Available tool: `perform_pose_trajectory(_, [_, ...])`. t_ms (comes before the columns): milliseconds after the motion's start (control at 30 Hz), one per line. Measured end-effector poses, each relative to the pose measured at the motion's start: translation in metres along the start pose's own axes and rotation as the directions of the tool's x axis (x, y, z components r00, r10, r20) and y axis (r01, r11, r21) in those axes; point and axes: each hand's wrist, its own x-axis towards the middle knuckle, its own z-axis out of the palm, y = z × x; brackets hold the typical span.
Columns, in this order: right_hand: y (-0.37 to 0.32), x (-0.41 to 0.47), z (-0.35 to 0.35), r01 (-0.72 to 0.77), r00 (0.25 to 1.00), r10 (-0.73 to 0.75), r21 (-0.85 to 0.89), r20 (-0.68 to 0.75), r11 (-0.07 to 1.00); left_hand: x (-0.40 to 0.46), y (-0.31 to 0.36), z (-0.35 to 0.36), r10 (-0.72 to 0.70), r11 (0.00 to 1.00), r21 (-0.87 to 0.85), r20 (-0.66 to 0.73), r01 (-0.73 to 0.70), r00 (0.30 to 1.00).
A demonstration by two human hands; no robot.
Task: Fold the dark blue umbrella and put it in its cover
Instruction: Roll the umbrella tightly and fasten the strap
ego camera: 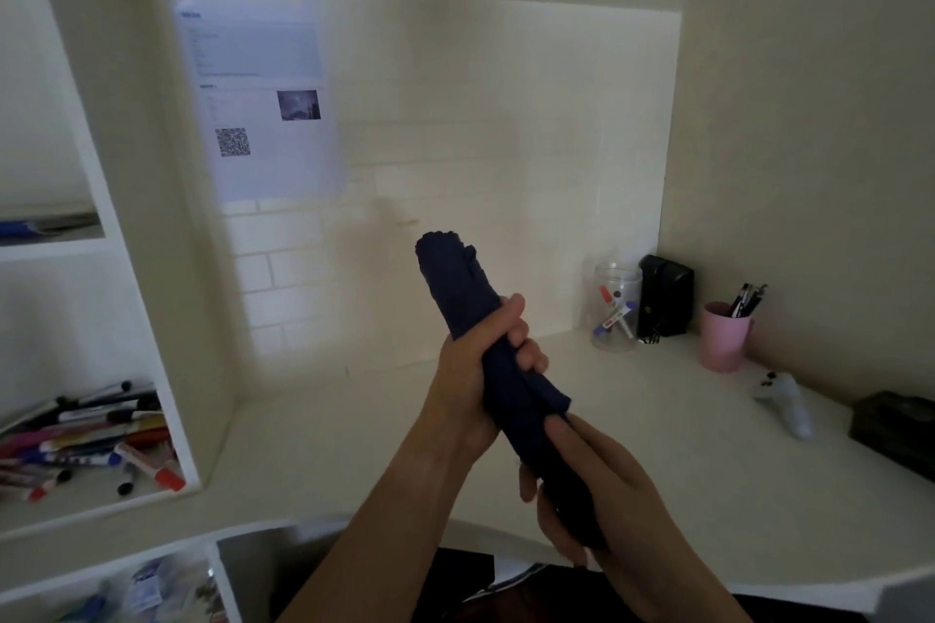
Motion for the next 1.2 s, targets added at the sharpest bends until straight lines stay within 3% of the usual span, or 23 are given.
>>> perform_pose_trajectory(67, [0.008, 0.003, -0.002, 0.07, 0.983, -0.094, -0.154, -0.158, 0.986, 0.006, -0.002, 0.005, 0.057, 0.995, 0.09, -0.173, -0.042, 0.983])
perform_pose_trajectory(133, [0.013, 0.004, -0.005, 0.117, 0.952, -0.163, -0.182, -0.26, 0.976, 0.01, -0.006, 0.007, 0.081, 0.993, 0.101, -0.224, -0.059, 0.971])
perform_pose_trajectory(200, [0.014, 0.004, -0.007, 0.12, 0.929, -0.166, -0.156, -0.331, 0.98, 0.004, -0.011, 0.008, 0.057, 0.997, 0.051, -0.168, -0.049, 0.984])
perform_pose_trajectory(300, [0.009, 0.007, -0.01, 0.067, 0.933, -0.05, 0.035, -0.355, 0.997, -0.011, -0.022, 0.007, -0.021, 0.999, -0.044, 0.005, 0.021, 1.0])
perform_pose_trajectory(367, [0.01, 0.01, -0.012, 0.037, 0.933, -0.022, 0.035, -0.358, 0.999, -0.022, -0.031, 0.01, -0.041, 0.999, 0.003, 0.062, 0.041, 0.997])
perform_pose_trajectory(433, [0.011, 0.015, -0.013, 0.028, 0.93, -0.086, -0.166, -0.358, 0.986, -0.024, -0.035, 0.015, -0.01, 0.996, 0.088, -0.042, 0.014, 0.999])
perform_pose_trajectory(533, [0.002, 0.018, -0.015, 0.088, 0.867, -0.323, -0.519, -0.381, 0.85, -0.024, -0.033, 0.02, 0.036, 0.986, 0.168, -0.199, -0.002, 0.979])
perform_pose_trajectory(600, [-0.018, 0.02, -0.009, 0.208, 0.821, -0.461, -0.574, -0.338, 0.792, -0.027, -0.034, 0.022, 0.073, 0.959, 0.282, -0.255, 0.002, 0.964])
perform_pose_trajectory(700, [-0.056, 0.031, 0.011, 0.305, 0.839, -0.502, -0.583, -0.209, 0.753, -0.031, -0.043, 0.025, 0.174, 0.797, 0.603, -0.258, 0.018, 0.95])
perform_pose_trajectory(800, [-0.075, 0.047, 0.025, 0.321, 0.828, -0.534, -0.633, -0.173, 0.704, -0.032, -0.049, 0.029, 0.11, 0.572, 0.812, -0.212, 0.112, 0.971])
perform_pose_trajectory(933, [-0.073, 0.048, 0.029, 0.378, 0.784, -0.58, -0.57, -0.221, 0.73, -0.041, -0.034, 0.031, 0.026, 0.581, 0.809, -0.13, 0.09, 0.991])
perform_pose_trajectory(1100, [-0.071, 0.026, 0.026, 0.407, 0.83, -0.497, -0.333, -0.254, 0.85, -0.061, -0.019, 0.031, -0.111, 0.667, 0.743, 0.024, 0.056, 0.994])
perform_pose_trajectory(1167, [-0.078, 0.012, 0.008, 0.359, 0.876, -0.413, -0.234, -0.248, 0.903, -0.063, -0.019, 0.031, -0.095, 0.593, 0.805, 0.056, 0.012, 0.994])
perform_pose_trajectory(1200, [-0.084, 0.002, -0.004, 0.338, 0.883, -0.392, -0.231, -0.257, 0.912, -0.062, -0.021, 0.03, -0.036, 0.471, 0.881, 0.079, -0.053, 0.996])
